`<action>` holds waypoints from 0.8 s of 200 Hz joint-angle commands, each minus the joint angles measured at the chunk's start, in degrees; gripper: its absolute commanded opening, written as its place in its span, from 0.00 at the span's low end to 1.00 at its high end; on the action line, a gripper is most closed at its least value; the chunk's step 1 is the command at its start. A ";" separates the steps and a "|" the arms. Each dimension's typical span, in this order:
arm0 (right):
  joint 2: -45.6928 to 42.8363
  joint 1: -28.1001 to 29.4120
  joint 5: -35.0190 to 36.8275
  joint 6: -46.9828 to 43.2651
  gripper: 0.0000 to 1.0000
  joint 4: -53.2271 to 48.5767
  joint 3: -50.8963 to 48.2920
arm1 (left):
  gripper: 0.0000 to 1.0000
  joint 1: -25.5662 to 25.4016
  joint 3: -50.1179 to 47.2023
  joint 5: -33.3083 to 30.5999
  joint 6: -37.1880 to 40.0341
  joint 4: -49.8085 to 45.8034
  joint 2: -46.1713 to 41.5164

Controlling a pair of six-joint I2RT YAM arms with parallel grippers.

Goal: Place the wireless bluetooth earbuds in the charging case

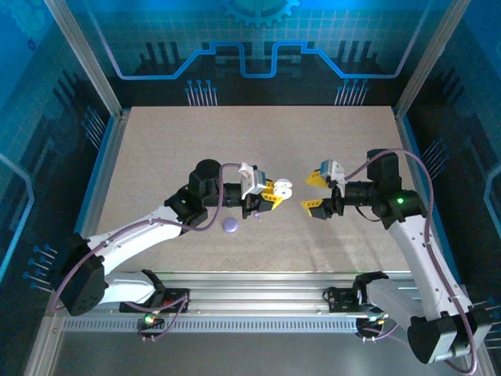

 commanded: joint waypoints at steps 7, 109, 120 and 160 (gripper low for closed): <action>0.74 1.57 1.58 2.87 0.67 3.60 -0.64 | 0.15 -0.49 1.61 2.08 1.32 1.67 0.79; 5.90 6.10 -2.44 -0.95 0.65 0.57 2.43 | 0.15 -0.53 2.66 2.18 1.54 2.37 1.95; 6.38 6.48 -2.59 -1.23 0.64 0.17 2.80 | 0.15 -0.49 2.73 2.01 1.43 2.33 2.13; 6.94 6.98 -2.81 -1.72 0.63 -0.83 3.21 | 0.15 -0.51 1.72 0.87 0.47 3.50 2.30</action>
